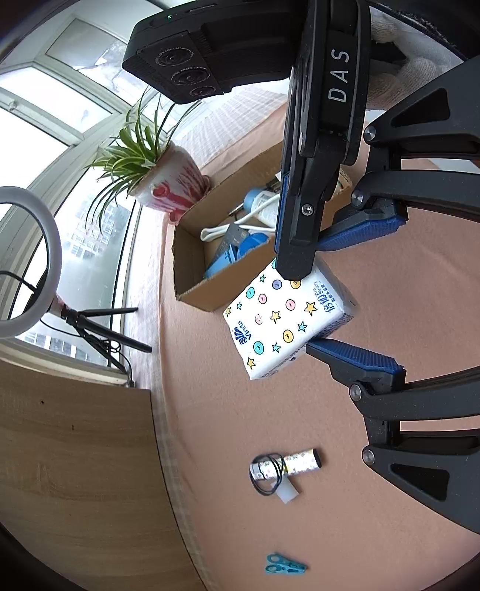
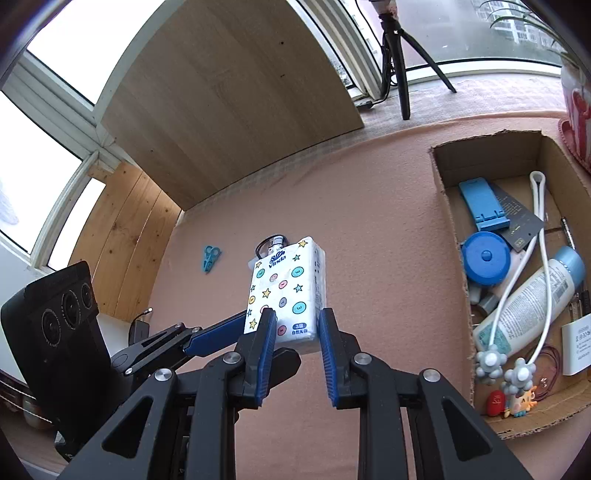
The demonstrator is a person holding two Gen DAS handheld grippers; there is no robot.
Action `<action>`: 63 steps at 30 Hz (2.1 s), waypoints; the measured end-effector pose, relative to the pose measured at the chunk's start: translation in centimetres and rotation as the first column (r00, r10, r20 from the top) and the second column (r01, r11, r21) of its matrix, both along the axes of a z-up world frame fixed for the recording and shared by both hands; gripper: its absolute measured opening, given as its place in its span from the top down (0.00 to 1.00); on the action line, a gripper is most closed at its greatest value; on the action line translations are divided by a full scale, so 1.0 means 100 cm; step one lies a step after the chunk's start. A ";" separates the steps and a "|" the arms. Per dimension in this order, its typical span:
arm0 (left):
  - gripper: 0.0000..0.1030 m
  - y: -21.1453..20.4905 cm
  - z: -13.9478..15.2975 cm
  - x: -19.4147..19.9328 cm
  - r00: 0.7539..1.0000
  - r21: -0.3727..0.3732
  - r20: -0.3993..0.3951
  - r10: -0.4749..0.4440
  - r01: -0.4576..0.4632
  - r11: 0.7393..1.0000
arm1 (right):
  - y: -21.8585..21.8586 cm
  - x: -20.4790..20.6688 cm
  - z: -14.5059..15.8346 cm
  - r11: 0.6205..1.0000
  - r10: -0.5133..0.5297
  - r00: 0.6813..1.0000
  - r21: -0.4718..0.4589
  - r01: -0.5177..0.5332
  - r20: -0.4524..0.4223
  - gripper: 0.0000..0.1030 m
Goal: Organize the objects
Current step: 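Carry the tissue pack over the box and open the right gripper, then move both tools back over the table to the patterned lighter with cable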
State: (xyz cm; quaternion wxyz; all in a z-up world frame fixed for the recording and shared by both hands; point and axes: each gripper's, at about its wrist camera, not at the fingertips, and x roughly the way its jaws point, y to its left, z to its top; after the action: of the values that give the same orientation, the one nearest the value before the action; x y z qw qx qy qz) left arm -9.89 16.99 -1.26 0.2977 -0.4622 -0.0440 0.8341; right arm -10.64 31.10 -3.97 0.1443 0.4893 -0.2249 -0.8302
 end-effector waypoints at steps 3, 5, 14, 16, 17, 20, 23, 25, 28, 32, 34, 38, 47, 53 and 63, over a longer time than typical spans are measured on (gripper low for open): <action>0.49 0.031 0.006 0.006 0.999 0.013 -0.005 -0.052 0.052 0.999 | 0.028 0.012 0.007 0.999 -0.051 0.999 0.013 0.051 -0.014 0.79; 0.49 0.053 0.008 0.010 0.996 0.018 -0.007 -0.087 0.087 0.996 | 0.046 0.021 0.011 0.996 -0.084 0.996 0.021 0.084 -0.023 0.79; 0.49 0.130 0.003 0.022 0.978 0.020 -0.002 -0.207 0.207 0.978 | 0.113 0.057 0.008 0.976 -0.214 0.976 0.033 0.215 -0.030 0.79; 0.49 0.142 0.002 0.023 0.976 0.023 -0.003 -0.219 0.219 0.976 | 0.123 0.060 0.008 0.972 -0.231 0.972 0.035 0.232 -0.031 0.79; 0.49 0.146 0.002 0.022 0.975 0.023 -0.005 -0.223 0.223 0.975 | 0.127 0.062 0.008 0.970 -0.237 0.971 0.038 0.238 -0.033 0.79; 0.49 0.155 0.002 0.023 0.973 0.015 -0.009 -0.229 0.229 0.973 | 0.138 0.065 0.008 0.967 -0.250 0.968 0.041 0.251 -0.036 0.79; 0.45 0.161 0.000 0.022 0.972 -0.003 -0.014 -0.234 0.234 0.972 | 0.143 0.064 0.007 0.965 -0.256 0.966 0.054 0.258 -0.041 0.79; 0.37 0.162 -0.003 0.019 0.975 -0.034 -0.011 -0.221 0.221 0.975 | 0.144 0.063 0.007 0.958 -0.266 0.963 0.094 0.270 -0.048 0.79; 0.36 0.157 -0.003 0.019 0.977 -0.038 -0.013 -0.211 0.211 0.977 | 0.149 0.063 0.004 0.944 -0.301 0.953 0.124 0.304 -0.042 0.63; 0.36 0.141 -0.003 0.016 0.984 -0.035 -0.008 -0.177 0.177 0.984 | 0.152 0.064 0.003 0.941 -0.321 0.946 0.102 0.324 -0.040 0.58; 0.36 0.132 -0.003 0.015 0.987 -0.034 -0.004 -0.159 0.159 0.987 | 0.149 0.062 0.004 0.942 -0.317 0.948 0.107 0.319 -0.042 0.58; 0.36 0.109 -0.002 0.012 0.993 -0.034 -0.001 -0.115 0.115 0.993 | 0.138 0.057 0.004 0.949 -0.297 0.954 0.101 0.300 -0.043 0.58; 0.36 0.039 -0.006 0.005 1.000 -0.049 0.020 0.009 -0.008 0.999 | 0.103 0.045 0.005 0.966 -0.238 0.970 0.099 0.241 -0.041 0.58; 0.36 -0.022 -0.015 -0.004 0.992 -0.069 0.041 0.118 -0.115 0.991 | 0.068 0.030 0.003 0.979 -0.167 0.985 0.115 0.170 -0.035 0.58; 0.36 -0.120 -0.032 -0.033 0.961 -0.111 0.079 0.264 -0.255 0.961 | -0.008 -0.024 -0.008 0.990 -0.027 1.000 0.137 0.028 -0.010 0.58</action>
State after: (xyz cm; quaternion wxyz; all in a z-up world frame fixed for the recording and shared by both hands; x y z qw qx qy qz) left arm -13.24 4.99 -4.50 0.1599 -0.5051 -0.0766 0.8446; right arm -13.01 30.31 -4.79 0.0999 0.4915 -0.1737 -0.8475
